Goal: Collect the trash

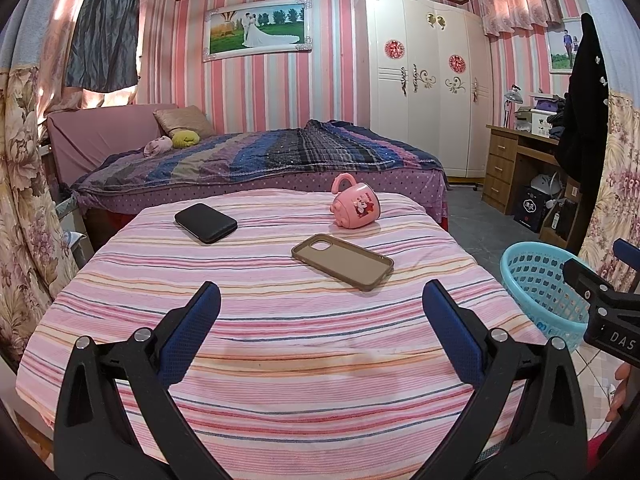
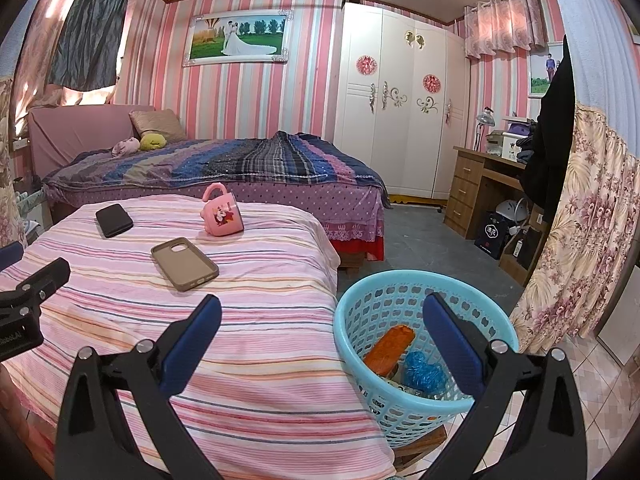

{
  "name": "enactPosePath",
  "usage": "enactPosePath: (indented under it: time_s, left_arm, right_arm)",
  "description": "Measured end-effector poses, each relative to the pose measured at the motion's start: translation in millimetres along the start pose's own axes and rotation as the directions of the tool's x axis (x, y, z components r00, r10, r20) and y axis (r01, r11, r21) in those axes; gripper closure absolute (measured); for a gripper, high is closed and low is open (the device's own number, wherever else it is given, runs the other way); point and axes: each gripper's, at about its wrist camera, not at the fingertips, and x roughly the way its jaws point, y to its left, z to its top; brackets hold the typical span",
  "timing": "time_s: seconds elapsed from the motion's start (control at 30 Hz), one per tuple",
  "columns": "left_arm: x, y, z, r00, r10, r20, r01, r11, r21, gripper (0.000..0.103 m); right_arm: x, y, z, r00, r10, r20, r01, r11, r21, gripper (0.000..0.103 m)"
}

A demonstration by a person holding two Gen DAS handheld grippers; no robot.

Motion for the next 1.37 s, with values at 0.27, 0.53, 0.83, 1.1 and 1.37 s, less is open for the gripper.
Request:
enactPosePath:
  time_s: [0.27,0.53,0.83,1.1,1.37]
  left_arm:
    - [0.4,0.2,-0.3,1.0,0.0,0.0,0.0,1.0,0.0,0.005]
    - [-0.2,-0.1,0.0,1.0,0.001,0.002,-0.001,1.0,0.001,0.005]
    - [0.0,0.1,-0.2,1.0,0.001,0.002,-0.001,1.0,0.001,0.005]
    - [0.7,0.7,0.3,1.0,-0.005,-0.002,0.005,1.0,0.001,0.005]
    - [1.1,2.1,2.5,1.0,-0.009,-0.003,0.009,1.0,0.002,0.005]
  right_arm:
    - [-0.2,0.2,0.3,1.0,0.0,0.0,0.0,1.0,-0.001,0.005]
    - [-0.2,-0.1,0.5,1.0,0.0,-0.001,0.0,1.0,-0.003,0.005]
    - [-0.3,-0.1,0.9,1.0,-0.001,-0.001,0.001,1.0,-0.004,0.005]
    - [-0.2,-1.1,1.1,1.0,-0.001,0.0,0.001,1.0,-0.004,0.005]
    - [0.0,-0.6,1.0,1.0,-0.002,-0.002,0.002,1.0,-0.004,0.005]
